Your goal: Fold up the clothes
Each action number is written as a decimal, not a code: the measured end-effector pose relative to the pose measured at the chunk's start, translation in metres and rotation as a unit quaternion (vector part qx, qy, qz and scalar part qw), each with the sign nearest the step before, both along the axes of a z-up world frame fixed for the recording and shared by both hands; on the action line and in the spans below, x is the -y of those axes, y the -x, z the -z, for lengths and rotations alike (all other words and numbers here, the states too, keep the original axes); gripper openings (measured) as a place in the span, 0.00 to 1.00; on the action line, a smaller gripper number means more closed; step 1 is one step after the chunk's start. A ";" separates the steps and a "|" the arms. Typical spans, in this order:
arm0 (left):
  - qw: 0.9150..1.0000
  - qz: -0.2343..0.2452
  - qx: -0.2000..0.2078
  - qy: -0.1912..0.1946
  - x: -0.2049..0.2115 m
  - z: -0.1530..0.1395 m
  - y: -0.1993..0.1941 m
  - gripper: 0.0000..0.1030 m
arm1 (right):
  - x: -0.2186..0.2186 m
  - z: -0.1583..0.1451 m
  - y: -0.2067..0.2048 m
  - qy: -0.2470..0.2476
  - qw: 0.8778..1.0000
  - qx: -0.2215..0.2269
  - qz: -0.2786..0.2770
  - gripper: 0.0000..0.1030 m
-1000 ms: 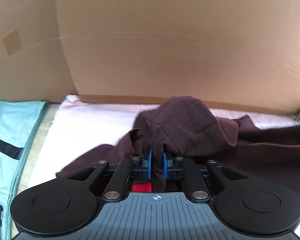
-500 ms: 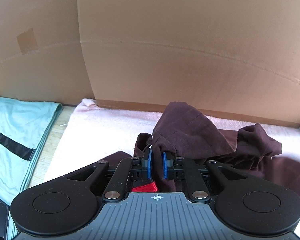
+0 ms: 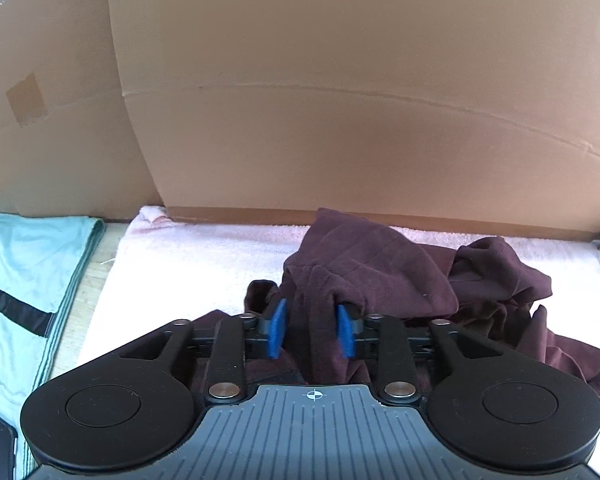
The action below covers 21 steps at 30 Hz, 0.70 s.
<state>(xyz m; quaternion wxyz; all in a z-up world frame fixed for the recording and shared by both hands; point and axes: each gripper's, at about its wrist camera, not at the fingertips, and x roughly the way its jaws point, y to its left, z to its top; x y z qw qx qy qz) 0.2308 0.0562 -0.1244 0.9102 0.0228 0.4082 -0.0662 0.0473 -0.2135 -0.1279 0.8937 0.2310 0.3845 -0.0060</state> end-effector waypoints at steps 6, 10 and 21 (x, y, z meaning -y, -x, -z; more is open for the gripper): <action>1.000 -0.026 0.003 -0.005 -0.010 0.002 -0.003 0.60 | -0.056 0.025 -0.024 0.004 0.997 -0.038 -0.065 0.44; 0.999 -0.035 -0.004 0.005 -0.018 0.002 -0.004 0.73 | -0.075 0.046 -0.040 0.023 0.995 -0.065 -0.077 0.46; 0.999 -0.043 -0.013 0.007 -0.022 0.007 -0.006 0.78 | -0.052 0.039 -0.023 -0.054 0.997 -0.051 -0.039 0.03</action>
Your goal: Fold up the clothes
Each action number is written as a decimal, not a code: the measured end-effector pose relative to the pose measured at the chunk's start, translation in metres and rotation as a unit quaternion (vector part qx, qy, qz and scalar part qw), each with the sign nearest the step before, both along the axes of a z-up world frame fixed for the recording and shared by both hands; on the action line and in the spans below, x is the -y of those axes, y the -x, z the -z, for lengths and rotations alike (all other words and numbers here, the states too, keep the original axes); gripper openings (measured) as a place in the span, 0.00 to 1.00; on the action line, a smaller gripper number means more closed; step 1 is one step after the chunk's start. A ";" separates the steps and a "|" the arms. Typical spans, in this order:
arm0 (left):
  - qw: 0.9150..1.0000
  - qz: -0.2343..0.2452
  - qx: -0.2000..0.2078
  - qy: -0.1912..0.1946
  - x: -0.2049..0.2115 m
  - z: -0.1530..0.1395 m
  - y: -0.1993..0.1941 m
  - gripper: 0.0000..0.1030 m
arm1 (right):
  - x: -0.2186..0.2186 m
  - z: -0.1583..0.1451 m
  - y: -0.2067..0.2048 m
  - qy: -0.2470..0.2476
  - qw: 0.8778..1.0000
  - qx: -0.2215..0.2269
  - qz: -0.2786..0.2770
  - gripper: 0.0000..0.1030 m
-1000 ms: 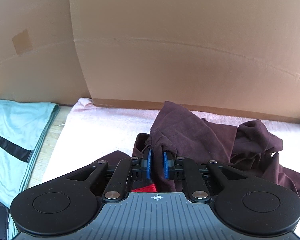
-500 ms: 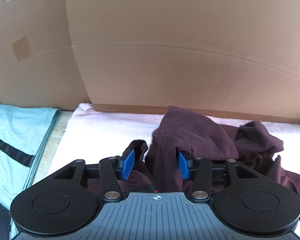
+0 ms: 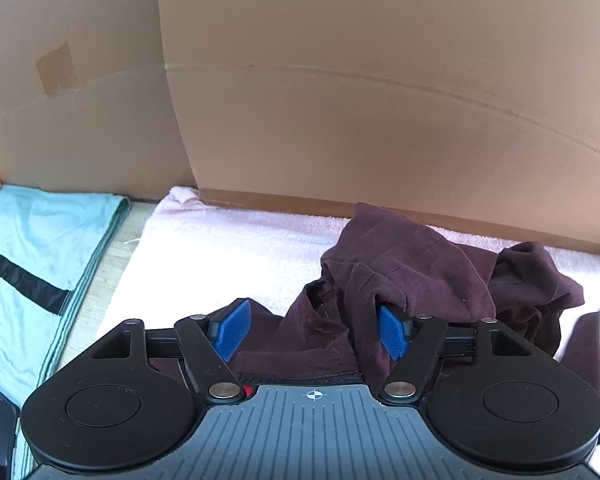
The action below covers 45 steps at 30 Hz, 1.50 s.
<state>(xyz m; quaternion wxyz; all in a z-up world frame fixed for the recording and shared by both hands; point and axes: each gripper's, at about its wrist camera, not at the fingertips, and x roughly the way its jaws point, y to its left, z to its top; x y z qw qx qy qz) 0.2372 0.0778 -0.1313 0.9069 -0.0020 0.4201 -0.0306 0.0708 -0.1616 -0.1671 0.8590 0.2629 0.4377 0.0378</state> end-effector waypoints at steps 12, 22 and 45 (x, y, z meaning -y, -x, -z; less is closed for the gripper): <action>1.000 0.003 -0.002 0.011 -0.002 -0.004 0.006 0.78 | 0.068 -0.065 0.087 -0.054 0.987 0.084 0.127 0.02; 1.000 0.015 0.005 -0.003 -0.001 -0.011 0.015 0.79 | 0.074 -0.015 0.114 -0.066 0.982 -0.026 0.175 0.02; 0.941 0.322 0.047 -0.091 0.128 -0.019 -0.002 0.85 | 0.065 -0.018 0.119 -0.052 0.980 -0.048 0.184 0.43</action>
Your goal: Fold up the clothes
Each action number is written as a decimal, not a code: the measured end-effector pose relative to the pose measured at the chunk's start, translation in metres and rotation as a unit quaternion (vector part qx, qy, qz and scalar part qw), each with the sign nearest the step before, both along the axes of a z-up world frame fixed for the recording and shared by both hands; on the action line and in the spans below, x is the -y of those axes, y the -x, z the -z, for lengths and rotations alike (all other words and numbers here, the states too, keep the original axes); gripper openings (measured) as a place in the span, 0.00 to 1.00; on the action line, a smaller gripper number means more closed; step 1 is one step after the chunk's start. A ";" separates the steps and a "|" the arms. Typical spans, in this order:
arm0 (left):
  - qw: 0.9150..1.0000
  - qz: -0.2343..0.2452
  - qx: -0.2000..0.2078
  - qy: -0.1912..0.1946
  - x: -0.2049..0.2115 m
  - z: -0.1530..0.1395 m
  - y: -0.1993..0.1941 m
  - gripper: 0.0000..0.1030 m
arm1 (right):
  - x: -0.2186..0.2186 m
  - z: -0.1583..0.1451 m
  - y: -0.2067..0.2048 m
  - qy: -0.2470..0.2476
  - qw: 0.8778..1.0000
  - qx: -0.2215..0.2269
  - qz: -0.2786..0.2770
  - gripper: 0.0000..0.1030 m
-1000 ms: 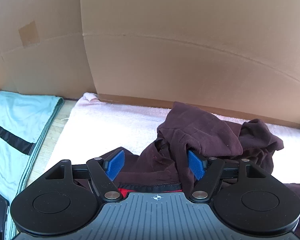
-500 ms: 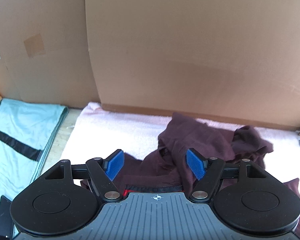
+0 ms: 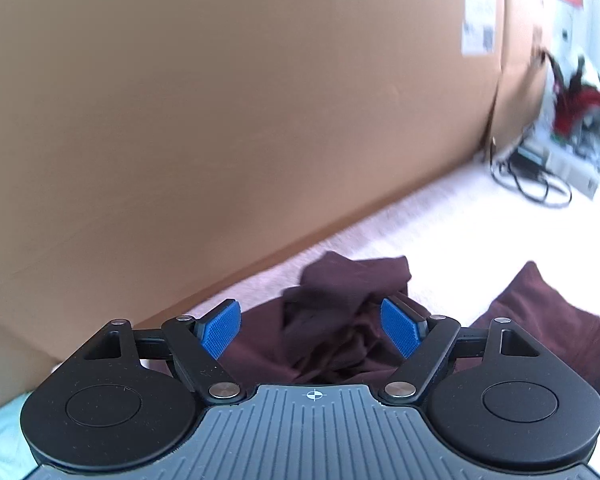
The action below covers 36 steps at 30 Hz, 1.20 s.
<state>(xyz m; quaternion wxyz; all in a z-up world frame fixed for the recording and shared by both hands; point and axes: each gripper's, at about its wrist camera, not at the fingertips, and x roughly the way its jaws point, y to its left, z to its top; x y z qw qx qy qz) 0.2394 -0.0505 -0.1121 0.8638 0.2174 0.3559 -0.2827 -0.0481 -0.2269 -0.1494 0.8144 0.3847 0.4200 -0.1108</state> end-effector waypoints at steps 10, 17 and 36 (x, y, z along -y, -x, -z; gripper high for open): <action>0.994 0.006 -0.043 -0.103 0.047 0.051 -0.030 0.12 | 0.011 0.000 0.009 -0.006 1.000 -0.008 0.025 0.46; 0.994 -0.100 -0.024 -0.037 0.010 0.016 -0.042 0.02 | 0.004 -0.004 -0.002 -0.001 1.000 -0.003 -0.009 0.49; 0.943 -0.330 0.039 0.009 -0.135 -0.035 -0.057 0.02 | -0.043 -0.007 -0.061 0.002 0.985 0.009 -0.172 0.51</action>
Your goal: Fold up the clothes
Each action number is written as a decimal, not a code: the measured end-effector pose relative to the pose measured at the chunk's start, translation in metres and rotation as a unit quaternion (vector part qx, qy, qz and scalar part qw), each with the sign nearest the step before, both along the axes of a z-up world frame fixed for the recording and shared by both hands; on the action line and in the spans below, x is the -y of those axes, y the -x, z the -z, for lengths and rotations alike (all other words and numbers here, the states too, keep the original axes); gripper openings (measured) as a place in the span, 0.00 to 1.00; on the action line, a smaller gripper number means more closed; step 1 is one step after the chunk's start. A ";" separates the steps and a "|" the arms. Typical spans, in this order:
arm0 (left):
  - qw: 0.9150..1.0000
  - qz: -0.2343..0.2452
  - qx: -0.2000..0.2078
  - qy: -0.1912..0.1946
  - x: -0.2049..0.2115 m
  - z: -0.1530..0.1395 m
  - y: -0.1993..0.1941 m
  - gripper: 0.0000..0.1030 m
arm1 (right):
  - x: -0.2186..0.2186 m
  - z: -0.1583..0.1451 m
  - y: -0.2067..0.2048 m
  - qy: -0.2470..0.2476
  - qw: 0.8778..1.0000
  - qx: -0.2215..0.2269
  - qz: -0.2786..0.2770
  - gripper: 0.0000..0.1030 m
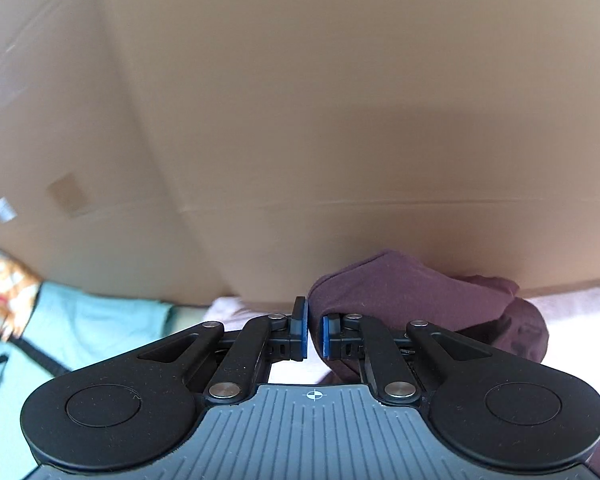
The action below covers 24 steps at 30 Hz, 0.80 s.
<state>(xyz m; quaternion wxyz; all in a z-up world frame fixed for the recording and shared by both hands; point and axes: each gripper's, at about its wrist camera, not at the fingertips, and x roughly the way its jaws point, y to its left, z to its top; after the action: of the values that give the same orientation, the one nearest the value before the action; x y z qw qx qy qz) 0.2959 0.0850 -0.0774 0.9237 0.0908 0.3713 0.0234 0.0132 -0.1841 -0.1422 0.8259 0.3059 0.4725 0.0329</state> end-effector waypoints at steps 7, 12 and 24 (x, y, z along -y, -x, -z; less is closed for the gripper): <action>0.998 -0.064 -0.019 0.014 -0.045 0.007 -0.007 0.08 | -0.009 0.007 -0.007 -0.006 1.000 -0.013 -0.027 0.52; 0.998 -0.059 -0.004 0.000 -0.043 0.003 0.010 0.70 | -0.013 0.015 -0.011 -0.005 0.999 -0.030 -0.039 0.54; 0.993 0.100 0.057 0.023 0.023 -0.054 0.069 0.85 | -0.026 0.041 -0.014 -0.046 0.992 -0.102 -0.053 0.55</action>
<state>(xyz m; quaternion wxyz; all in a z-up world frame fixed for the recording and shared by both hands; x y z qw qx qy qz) 0.2273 0.0620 -0.0235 0.9429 0.1049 0.3075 -0.0729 0.0267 -0.1585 -0.1837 0.7555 0.3195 0.5682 0.0664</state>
